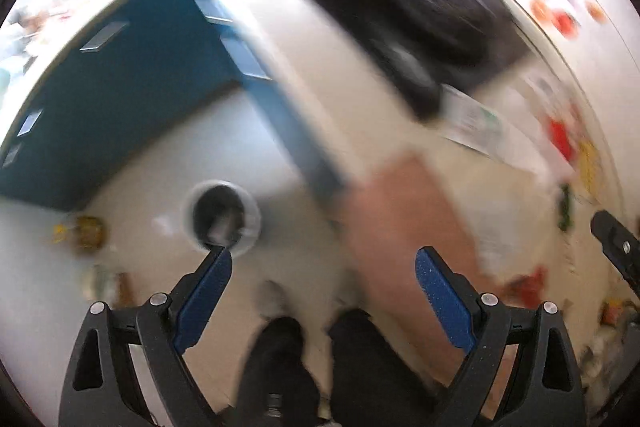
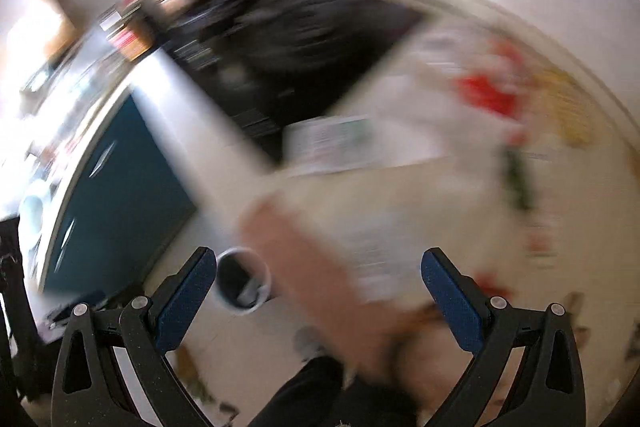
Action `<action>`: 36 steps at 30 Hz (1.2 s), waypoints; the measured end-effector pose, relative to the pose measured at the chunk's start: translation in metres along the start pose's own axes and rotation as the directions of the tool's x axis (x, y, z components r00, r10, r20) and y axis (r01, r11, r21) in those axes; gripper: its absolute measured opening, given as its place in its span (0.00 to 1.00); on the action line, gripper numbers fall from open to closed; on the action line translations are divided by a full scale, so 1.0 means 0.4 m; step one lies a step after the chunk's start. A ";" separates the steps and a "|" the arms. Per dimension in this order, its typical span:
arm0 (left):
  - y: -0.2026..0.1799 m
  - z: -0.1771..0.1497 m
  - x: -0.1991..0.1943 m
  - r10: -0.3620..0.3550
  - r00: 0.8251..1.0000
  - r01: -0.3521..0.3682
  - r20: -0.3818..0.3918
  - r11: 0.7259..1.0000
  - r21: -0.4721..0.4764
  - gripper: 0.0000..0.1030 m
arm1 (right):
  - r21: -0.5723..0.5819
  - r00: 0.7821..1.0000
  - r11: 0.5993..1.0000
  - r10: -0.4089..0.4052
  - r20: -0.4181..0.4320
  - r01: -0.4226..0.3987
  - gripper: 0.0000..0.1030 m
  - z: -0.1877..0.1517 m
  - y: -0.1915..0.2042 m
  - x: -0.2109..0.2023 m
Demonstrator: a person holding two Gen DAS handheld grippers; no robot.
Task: Collect trash
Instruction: 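Raise both tools from the bin back toward the counter, then grasp the clear plastic wrapper with the right tool while the left reaches for a paper sachet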
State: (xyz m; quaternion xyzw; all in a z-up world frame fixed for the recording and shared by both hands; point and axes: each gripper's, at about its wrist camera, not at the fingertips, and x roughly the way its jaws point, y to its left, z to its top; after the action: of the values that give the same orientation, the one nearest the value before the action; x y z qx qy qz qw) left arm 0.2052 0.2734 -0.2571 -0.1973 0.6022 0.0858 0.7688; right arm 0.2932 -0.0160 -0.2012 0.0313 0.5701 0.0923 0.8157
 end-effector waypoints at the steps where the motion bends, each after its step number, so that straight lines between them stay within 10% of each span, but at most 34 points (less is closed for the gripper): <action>1: -0.074 0.012 0.040 -0.027 0.999 0.028 -0.039 0.999 0.026 0.90 | 0.047 0.999 0.998 -0.035 0.001 0.035 1.00 0.023 -0.081 0.008; 11: -0.415 -0.001 0.281 -0.034 0.967 0.063 -0.252 0.992 0.111 0.89 | 0.297 0.984 0.939 -0.153 -0.090 0.173 0.98 0.080 -0.554 0.136; 13: -0.428 -0.005 0.304 -0.019 0.966 0.048 -0.260 0.993 0.104 0.60 | 0.313 0.985 0.936 -0.137 -0.102 0.162 0.97 0.074 -0.581 0.164; 17: -0.460 -0.031 0.306 0.106 0.975 -0.070 -0.194 0.981 0.184 0.47 | 0.314 0.986 0.939 -0.104 -0.127 0.140 0.90 0.048 -0.603 0.210; 19: -0.464 -0.041 0.298 0.102 0.982 -0.070 -0.160 0.978 0.196 0.19 | 0.299 0.986 0.946 -0.091 -0.136 0.129 0.86 0.038 -0.603 0.229; 23: -0.448 -0.029 0.294 0.100 0.982 -0.067 -0.162 0.979 0.194 0.03 | 0.258 0.991 0.962 -0.056 -0.119 0.085 0.68 0.018 -0.578 0.256; 27: -0.419 -0.017 0.273 0.108 0.983 -0.076 -0.148 0.975 0.208 0.01 | 0.207 0.992 0.972 -0.102 -0.069 0.114 0.04 0.015 -0.543 0.230; 36: -0.427 0.002 0.206 0.047 0.995 -0.027 -0.092 0.979 0.204 0.00 | 0.342 1.000 0.940 0.014 0.005 -0.015 0.03 -0.010 -0.592 0.153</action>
State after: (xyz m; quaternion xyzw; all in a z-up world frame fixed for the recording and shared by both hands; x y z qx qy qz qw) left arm 0.2907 0.1101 -0.3020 -0.1105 0.6479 0.0288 0.7531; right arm 0.3370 -0.2371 -0.2961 0.1768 0.5762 -0.0020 0.7980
